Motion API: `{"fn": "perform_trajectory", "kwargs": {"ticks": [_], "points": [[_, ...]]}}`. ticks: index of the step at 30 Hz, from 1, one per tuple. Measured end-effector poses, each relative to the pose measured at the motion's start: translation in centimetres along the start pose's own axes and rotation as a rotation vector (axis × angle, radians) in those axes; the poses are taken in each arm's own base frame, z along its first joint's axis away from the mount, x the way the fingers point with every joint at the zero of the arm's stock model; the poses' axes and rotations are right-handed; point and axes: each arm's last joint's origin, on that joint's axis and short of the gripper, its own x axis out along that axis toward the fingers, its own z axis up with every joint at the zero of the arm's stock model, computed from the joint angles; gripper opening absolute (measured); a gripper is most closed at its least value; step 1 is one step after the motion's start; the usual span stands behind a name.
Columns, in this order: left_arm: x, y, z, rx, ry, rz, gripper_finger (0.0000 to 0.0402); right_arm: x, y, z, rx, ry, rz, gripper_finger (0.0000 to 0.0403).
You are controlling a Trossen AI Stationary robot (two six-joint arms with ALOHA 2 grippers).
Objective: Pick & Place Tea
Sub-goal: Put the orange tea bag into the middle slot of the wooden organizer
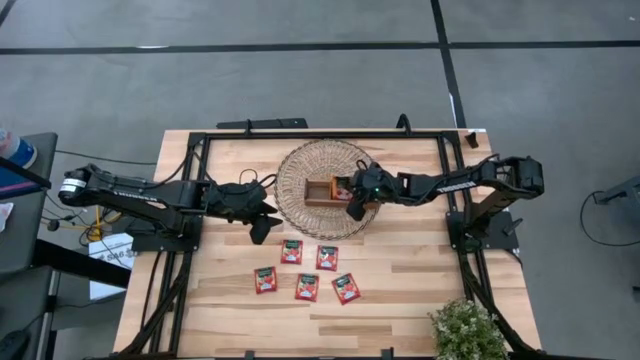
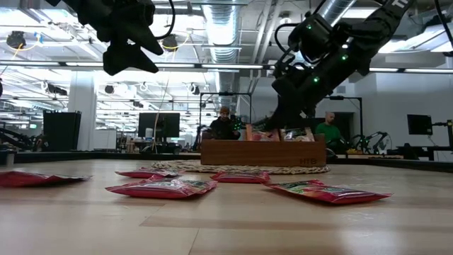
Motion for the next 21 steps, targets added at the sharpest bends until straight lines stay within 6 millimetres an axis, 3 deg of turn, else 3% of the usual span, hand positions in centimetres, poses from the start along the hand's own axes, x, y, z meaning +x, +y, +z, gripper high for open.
{"fn": "perform_trajectory", "kwargs": {"ticks": [9,21], "points": [[0.00,0.00,0.00,0.000,0.000,0.000,0.0195,0.00,0.06,-0.36,-0.007,0.041,0.038,0.0009],[0.00,0.00,0.00,-0.003,0.000,0.000,0.0195,-0.02,0.05,-0.58,-0.012,0.064,0.045,0.0119]]}}
